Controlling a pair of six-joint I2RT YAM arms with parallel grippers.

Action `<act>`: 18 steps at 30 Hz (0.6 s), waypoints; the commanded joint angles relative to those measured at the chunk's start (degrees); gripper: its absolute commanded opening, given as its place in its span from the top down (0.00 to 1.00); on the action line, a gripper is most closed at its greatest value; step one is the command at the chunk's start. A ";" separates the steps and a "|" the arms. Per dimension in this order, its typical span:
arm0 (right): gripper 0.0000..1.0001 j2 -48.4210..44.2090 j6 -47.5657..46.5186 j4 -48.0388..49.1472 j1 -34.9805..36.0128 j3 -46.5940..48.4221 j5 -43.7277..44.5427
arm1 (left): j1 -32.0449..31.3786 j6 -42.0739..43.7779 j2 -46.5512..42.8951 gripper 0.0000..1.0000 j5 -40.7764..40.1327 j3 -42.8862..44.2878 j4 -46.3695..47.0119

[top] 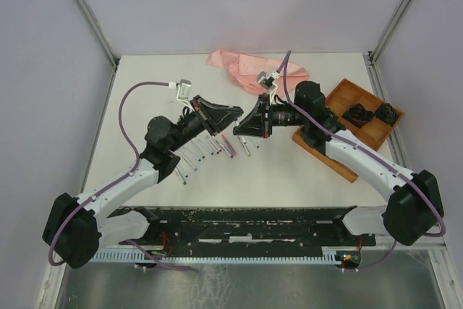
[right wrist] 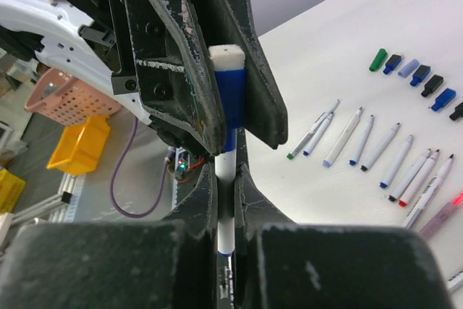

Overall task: Open the pen caps
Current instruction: Open the pen cap from the pen.

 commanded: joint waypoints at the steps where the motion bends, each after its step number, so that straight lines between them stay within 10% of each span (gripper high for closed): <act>1: 1.00 0.33 0.07 1.76 0.15 0.83 -0.47 | 1.48 4.11 0.07 0.97 -3.72 5.32 -0.82; 10: 1.00 8.49 -0.10 -3.22 0.03 3.70 -3.37 | 18.69 0.40 7.47 0.97 -6.14 23.53 1.74; 18: 1.00 8.08 -11.83 -17.52 -3.32 8.25 3.36 | 20.80 -1.88 12.06 0.97 -4.42 24.02 -0.65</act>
